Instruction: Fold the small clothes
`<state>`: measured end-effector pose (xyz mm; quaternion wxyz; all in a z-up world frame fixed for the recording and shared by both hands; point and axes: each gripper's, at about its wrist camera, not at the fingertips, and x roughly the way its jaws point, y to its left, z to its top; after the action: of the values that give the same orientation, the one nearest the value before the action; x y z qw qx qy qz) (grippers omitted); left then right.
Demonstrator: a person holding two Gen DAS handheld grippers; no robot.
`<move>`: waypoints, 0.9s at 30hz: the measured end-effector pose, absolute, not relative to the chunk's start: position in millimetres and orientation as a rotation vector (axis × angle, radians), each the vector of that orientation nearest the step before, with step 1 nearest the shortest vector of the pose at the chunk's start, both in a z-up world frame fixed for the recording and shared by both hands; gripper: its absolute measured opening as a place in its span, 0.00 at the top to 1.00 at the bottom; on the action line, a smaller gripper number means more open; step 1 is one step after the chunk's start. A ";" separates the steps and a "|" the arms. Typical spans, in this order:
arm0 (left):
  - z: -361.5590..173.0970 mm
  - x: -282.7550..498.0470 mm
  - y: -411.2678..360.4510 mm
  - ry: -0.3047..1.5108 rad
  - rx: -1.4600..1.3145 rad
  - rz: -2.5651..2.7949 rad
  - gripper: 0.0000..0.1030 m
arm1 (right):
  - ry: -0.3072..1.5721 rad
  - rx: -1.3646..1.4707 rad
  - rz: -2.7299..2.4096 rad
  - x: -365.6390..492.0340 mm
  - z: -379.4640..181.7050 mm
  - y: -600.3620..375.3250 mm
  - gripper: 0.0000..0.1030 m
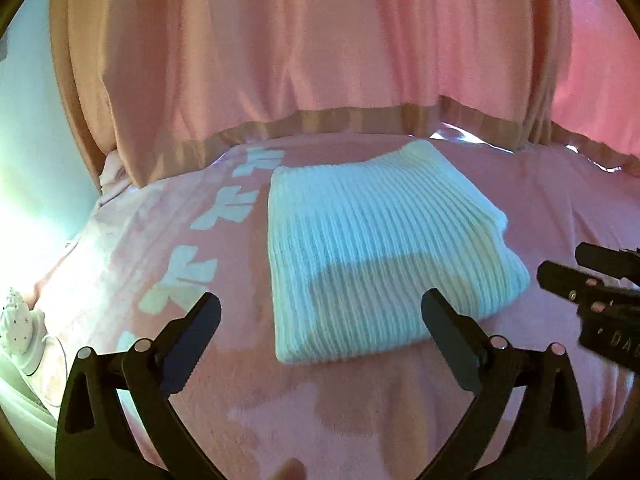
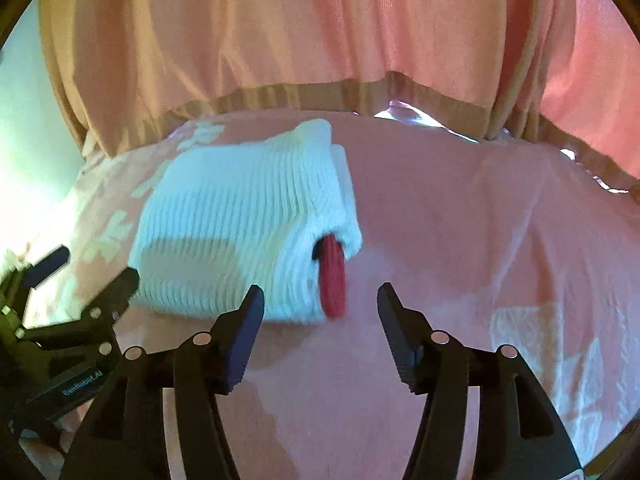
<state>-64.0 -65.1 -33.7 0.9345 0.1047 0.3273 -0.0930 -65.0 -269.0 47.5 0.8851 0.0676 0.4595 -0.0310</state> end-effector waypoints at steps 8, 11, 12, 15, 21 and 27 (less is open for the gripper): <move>-49.8 -88.3 -51.8 0.677 0.155 -0.163 0.05 | 0.985 0.110 -0.053 -93.3 27.3 -256.1 0.41; -51.3 -91.3 -52.1 0.668 0.177 -0.154 0.05 | 0.979 0.087 -0.062 -96.3 26.1 -254.9 0.41; -50.2 -91.7 -51.8 0.659 0.179 -0.151 0.05 | 0.974 0.088 -0.065 -97.5 26.3 -255.3 0.40; -49.2 -93.7 -49.7 0.649 0.166 -0.133 0.05 | 0.969 0.098 -0.073 -99.3 25.9 -257.5 0.40; -52.3 -90.8 -48.7 0.670 0.158 -0.126 0.05 | 0.969 0.094 -0.074 -98.2 24.4 -259.1 0.39; -52.9 -89.4 -48.8 0.682 0.142 -0.122 0.05 | 0.976 0.090 -0.069 -96.7 22.6 -256.0 0.37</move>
<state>-89.4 -48.8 -52.9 0.9381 0.0695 0.3341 -0.0595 -96.7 -256.0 22.6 0.8818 0.0431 0.4685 -0.0330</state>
